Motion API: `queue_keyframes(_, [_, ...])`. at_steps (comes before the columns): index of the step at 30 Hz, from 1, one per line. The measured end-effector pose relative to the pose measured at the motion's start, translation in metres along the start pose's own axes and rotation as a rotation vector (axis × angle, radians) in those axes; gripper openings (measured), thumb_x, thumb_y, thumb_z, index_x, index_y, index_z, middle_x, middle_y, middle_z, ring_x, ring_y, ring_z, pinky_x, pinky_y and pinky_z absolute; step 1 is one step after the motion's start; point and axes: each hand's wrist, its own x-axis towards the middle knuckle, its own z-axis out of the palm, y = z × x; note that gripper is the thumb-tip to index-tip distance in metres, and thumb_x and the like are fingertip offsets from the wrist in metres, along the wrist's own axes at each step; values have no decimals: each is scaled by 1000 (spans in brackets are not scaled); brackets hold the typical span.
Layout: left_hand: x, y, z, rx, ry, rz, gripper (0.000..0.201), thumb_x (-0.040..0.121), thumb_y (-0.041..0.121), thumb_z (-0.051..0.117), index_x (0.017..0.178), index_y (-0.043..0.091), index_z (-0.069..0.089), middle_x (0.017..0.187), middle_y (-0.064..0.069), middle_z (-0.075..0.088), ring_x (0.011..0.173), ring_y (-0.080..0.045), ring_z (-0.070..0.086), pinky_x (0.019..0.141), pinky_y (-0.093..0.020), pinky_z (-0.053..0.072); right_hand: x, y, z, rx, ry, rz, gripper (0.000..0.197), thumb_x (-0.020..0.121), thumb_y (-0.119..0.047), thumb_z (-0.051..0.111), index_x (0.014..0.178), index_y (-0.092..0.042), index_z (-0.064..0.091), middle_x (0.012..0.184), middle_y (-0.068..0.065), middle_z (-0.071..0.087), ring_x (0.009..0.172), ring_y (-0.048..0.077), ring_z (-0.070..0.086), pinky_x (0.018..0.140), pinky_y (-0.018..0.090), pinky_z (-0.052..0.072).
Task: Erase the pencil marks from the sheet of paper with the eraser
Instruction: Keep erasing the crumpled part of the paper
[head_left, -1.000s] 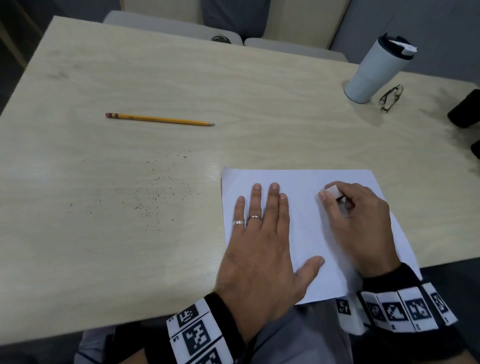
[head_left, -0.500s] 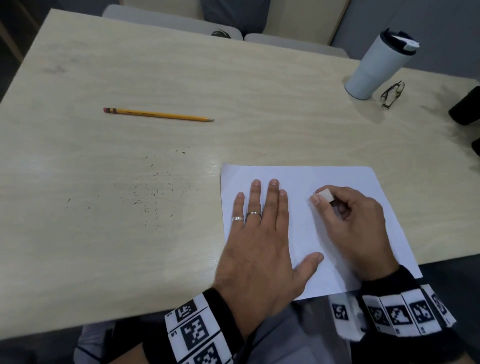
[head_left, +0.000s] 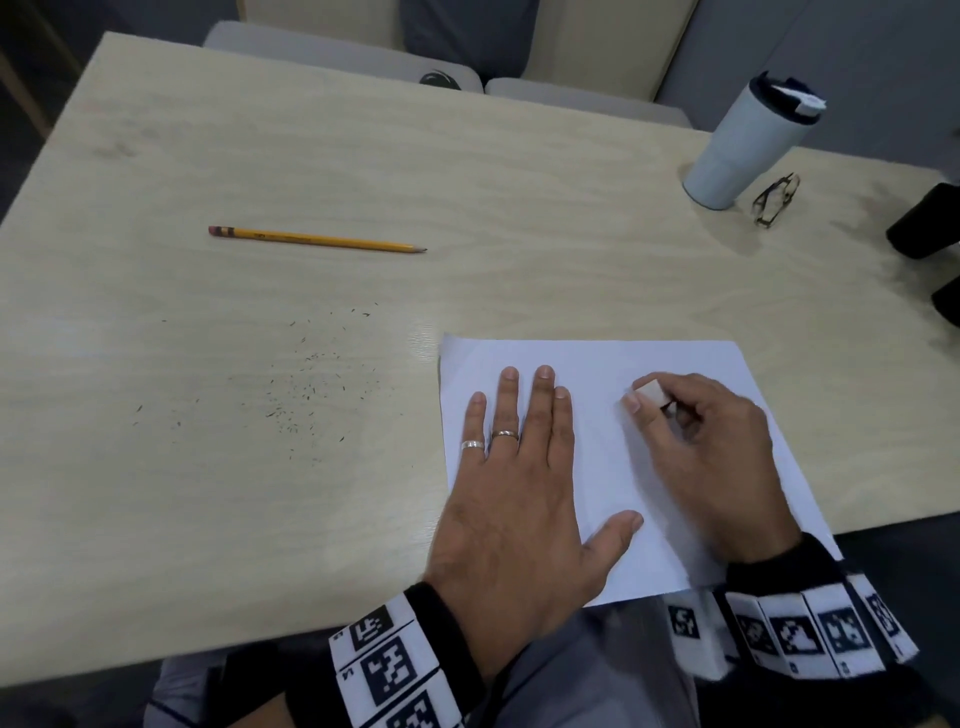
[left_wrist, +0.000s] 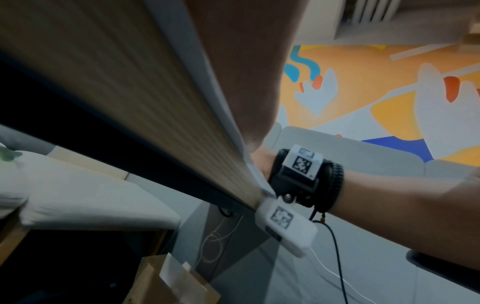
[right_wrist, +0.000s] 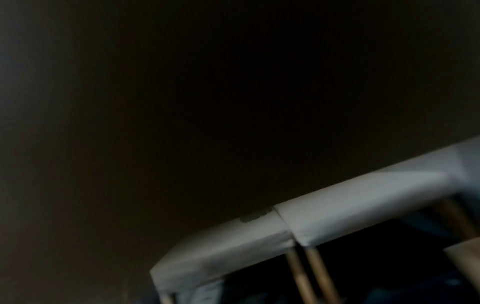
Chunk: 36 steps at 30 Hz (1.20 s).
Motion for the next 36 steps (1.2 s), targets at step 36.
queue_keyframes(36, [1,3,-5,-4,-27,-14,111,94,85,20,167,4,2,175,-15,-10,160,-35,-21,129,-57,-1,-24,7,-19,-109,13,-26,10,97,-19,77,88,-20,75,74,-8,62,75,16,55,70,40,47])
